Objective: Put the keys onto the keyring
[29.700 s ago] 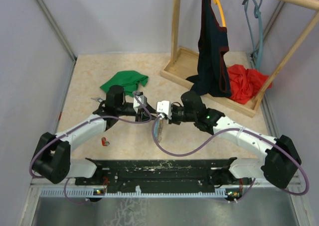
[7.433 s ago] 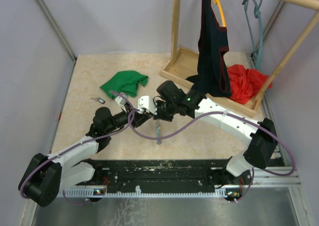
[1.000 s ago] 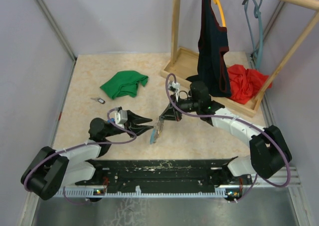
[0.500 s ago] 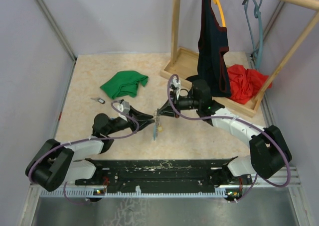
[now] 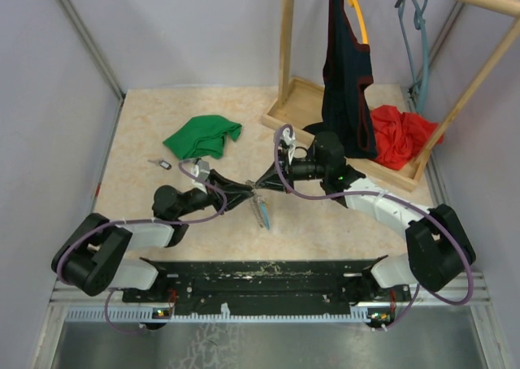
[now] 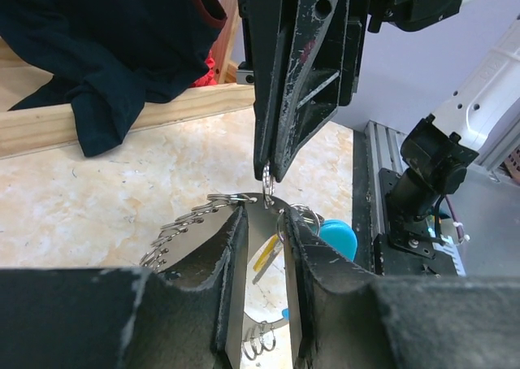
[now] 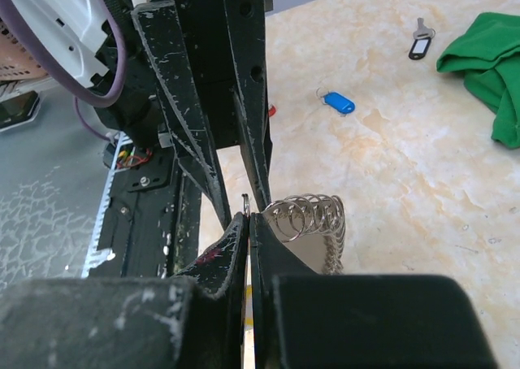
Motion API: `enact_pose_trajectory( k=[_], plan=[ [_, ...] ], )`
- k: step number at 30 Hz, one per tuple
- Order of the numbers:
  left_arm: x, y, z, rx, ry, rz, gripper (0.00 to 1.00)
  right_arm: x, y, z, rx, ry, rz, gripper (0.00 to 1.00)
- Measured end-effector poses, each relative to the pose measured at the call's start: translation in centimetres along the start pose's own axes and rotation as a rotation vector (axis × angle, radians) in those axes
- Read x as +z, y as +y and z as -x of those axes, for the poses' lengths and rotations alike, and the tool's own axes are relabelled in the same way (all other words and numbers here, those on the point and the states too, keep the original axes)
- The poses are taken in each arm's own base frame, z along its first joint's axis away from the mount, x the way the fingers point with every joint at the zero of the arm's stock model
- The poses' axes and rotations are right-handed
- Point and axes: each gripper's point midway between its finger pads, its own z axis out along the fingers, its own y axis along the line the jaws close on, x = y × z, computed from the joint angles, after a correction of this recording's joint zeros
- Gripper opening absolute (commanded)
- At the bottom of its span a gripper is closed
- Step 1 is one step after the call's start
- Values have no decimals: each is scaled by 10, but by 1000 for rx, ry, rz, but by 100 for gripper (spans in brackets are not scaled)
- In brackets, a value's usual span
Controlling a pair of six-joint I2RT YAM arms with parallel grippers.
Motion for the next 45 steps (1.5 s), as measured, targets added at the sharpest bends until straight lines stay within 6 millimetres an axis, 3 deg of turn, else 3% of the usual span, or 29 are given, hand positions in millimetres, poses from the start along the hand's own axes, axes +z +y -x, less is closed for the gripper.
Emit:
enact_pose_trajectory(
  k=[8,15,21,26,31,38,45],
  plan=[
    [1,-1,1,-21,-15,-13,28,2,4,1,-11,-3,17,0],
    [1,-1,1,-27,-19,-18,1,4,7,-5,-12,2,25,0],
    [1,-2,-1,-26,-5,-27,0,3,6,-9,-28,9,25,0],
    [0,-1,-5,-5,52,-18,0,1,5,-20,-43,50,16,14],
    [7,5,15,88,117,22,0,-8,5,-29,-70,111,-23,21],
    [14,17,33,159,315,136,0,-14,0,-18,-193,118,-70,24],
    [5,29,38,233,583,208,0,-14,-10,-6,-324,94,-105,23]
  ],
)
